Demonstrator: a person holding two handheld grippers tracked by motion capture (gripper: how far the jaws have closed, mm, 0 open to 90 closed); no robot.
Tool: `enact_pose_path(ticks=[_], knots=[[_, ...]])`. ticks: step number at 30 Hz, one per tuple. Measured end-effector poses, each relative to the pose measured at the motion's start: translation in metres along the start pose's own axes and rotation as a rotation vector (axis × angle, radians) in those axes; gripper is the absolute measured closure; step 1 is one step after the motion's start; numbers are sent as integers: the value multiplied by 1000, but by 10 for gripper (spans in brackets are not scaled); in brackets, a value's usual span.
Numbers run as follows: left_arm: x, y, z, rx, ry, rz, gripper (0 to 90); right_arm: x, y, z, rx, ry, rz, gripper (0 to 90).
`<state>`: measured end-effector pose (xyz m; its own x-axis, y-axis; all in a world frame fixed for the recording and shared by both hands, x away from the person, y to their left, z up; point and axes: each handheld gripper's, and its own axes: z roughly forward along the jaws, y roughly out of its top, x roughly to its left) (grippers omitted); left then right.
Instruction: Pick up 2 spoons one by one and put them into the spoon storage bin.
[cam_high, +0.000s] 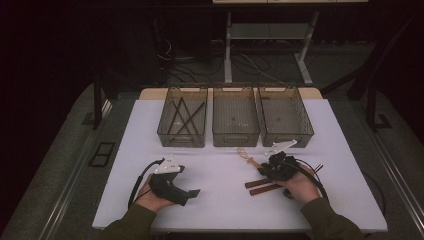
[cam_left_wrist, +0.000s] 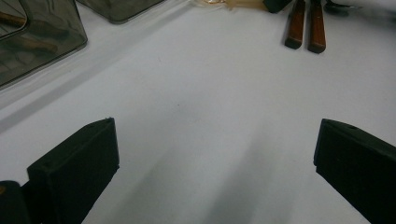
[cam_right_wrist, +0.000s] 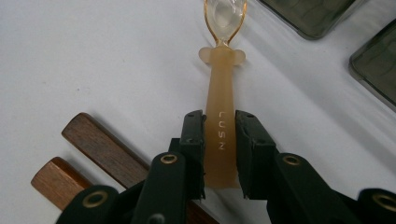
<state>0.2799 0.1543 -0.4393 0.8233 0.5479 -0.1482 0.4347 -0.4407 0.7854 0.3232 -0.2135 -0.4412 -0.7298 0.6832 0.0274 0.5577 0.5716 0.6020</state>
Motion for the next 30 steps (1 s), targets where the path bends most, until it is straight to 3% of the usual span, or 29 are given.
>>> enact_pose_path(ticks=[11, 30], knots=[[0, 0, 0, 2, -14, 10, 0, -6, -3, -4, -15, 26, 24, 742], [0, 0, 0, -3, -21, 14, 0, -7, 1, -36, -142, 62, 39, 742]])
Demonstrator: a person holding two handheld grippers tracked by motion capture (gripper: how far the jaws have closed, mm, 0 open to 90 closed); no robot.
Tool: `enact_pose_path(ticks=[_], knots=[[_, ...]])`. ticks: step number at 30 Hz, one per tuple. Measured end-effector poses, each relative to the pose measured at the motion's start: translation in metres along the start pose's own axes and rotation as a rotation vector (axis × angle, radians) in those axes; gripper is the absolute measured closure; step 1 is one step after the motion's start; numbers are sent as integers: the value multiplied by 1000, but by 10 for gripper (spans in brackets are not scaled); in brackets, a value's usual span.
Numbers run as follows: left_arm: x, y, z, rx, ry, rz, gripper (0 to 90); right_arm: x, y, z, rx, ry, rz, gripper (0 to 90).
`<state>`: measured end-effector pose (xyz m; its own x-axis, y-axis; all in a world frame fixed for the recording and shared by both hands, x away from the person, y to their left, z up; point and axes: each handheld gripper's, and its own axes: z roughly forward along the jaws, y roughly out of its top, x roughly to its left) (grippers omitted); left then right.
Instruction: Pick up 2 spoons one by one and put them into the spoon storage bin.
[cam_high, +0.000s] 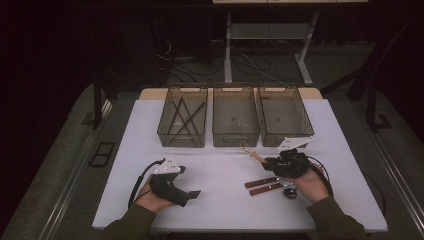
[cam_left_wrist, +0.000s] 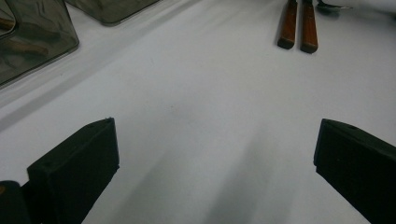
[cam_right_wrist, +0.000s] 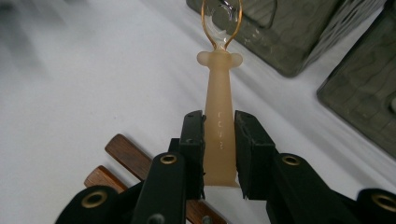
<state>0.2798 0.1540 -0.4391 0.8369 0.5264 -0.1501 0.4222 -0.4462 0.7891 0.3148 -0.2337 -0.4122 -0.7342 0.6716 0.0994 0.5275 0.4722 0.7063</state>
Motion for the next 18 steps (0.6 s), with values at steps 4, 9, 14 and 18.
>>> enact_pose_path(ticks=[4, 9, 14, 18], knots=[[0, 0, 0, -2, 2, 1, 0, 1, 3, -6, -22, 8, -7, 742], [0, 0, 0, -1, 4, 1, 0, 3, 8, -13, -52, 7, -13, 742], [0, 0, 0, 2, 5, 1, 0, 1, 15, -16, -76, 6, -14, 742], [0, 0, 0, 1, 4, 2, 0, -1, 20, -17, -88, 4, -8, 742]])
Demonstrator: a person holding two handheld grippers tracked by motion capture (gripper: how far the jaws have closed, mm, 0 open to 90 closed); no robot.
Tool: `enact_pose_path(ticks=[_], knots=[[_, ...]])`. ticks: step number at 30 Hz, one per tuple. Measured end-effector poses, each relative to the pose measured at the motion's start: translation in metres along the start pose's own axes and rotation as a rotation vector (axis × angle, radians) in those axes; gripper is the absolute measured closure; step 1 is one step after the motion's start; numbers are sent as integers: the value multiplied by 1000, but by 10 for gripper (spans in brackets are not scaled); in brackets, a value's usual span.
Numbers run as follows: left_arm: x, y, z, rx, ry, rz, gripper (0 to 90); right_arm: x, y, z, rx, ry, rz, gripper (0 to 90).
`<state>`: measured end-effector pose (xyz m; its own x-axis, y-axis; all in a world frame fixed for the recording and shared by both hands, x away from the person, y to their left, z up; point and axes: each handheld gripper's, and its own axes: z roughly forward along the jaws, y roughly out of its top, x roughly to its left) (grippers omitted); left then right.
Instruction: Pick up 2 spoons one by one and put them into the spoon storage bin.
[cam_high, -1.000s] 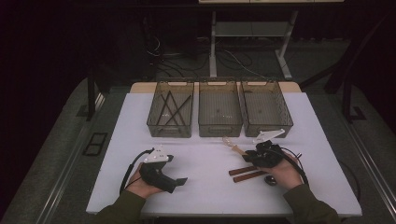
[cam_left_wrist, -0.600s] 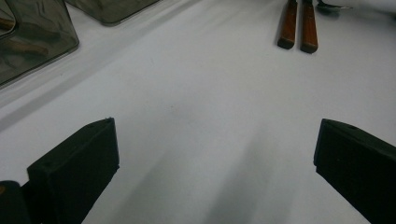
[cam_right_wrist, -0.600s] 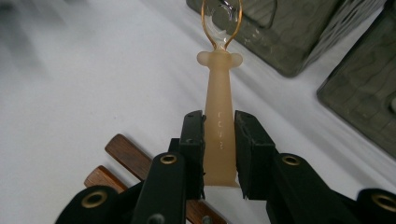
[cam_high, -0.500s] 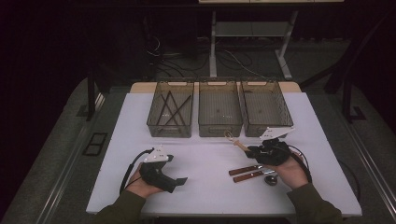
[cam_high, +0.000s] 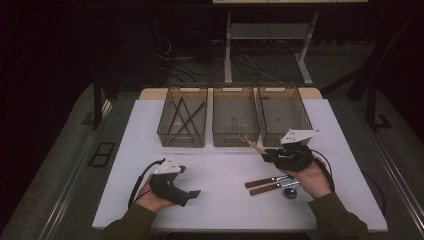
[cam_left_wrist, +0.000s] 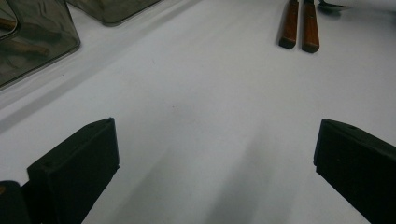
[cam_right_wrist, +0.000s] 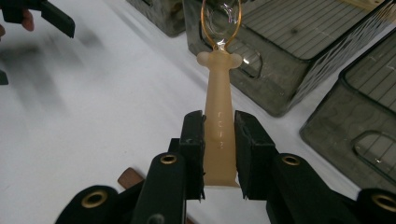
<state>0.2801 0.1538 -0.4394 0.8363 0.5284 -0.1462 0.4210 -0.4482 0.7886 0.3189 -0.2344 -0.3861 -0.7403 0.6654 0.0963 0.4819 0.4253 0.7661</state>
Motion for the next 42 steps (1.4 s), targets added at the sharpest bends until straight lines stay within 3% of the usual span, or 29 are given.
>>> enact_pose_path(ticks=[9, 19, 32, 42], knots=[[0, 0, 0, -1, -1, 7, 0, -8, 13, 3, -27, -33, 8, 742], [0, 0, 0, -3, -4, 1, 0, -19, 39, 14, -45, -64, 11, 742], [-1, 0, 0, -2, -10, 2, 0, -37, 74, 41, 12, -65, 26, 741], [-2, 0, 1, -13, -11, -12, 0, -50, 85, 74, 92, -81, 34, 739]])
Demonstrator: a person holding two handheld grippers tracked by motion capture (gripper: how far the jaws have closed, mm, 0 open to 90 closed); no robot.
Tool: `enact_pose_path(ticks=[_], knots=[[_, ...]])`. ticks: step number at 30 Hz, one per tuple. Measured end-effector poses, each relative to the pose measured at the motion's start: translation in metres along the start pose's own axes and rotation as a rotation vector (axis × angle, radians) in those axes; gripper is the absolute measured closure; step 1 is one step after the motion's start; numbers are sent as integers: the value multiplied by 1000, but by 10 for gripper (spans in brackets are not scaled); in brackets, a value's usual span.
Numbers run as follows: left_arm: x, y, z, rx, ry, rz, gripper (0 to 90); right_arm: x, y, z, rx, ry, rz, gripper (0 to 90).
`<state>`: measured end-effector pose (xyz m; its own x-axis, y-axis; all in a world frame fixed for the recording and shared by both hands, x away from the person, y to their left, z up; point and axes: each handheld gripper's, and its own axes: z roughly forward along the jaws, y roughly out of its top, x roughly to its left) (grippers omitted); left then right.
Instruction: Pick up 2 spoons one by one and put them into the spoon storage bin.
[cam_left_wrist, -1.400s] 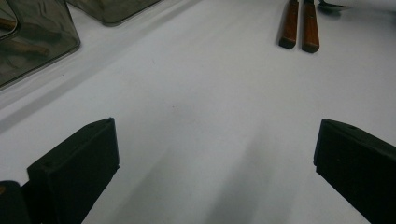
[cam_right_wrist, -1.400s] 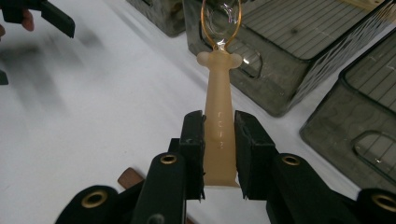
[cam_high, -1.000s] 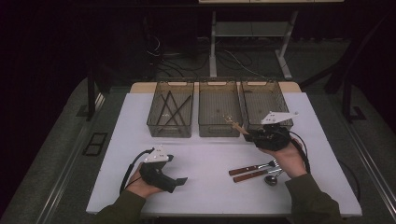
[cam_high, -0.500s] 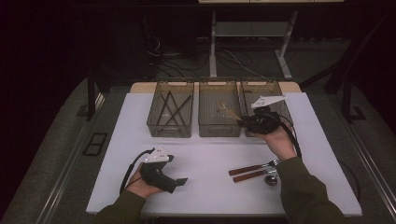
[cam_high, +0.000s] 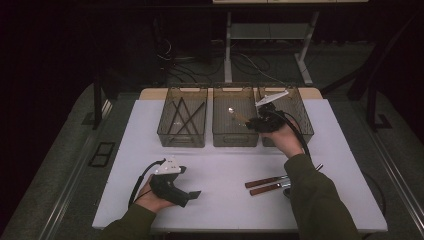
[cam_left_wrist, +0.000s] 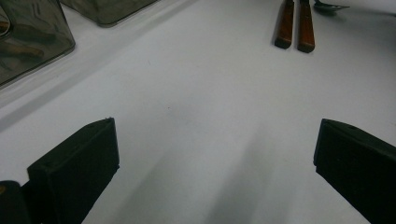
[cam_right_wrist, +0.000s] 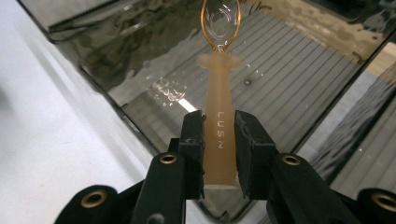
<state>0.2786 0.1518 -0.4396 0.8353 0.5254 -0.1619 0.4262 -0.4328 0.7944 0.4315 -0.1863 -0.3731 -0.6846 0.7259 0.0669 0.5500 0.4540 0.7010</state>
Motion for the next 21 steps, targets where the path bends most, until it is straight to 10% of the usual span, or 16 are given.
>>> enact_pose_path(ticks=[14, 21], knots=[[0, 0, 0, 1, -3, 4, 0, -3, 3, 25, 83, -27, 5, 730], [-1, 0, 1, 2, -2, 7, 0, -4, 4, 18, 38, -9, 37, 548]])
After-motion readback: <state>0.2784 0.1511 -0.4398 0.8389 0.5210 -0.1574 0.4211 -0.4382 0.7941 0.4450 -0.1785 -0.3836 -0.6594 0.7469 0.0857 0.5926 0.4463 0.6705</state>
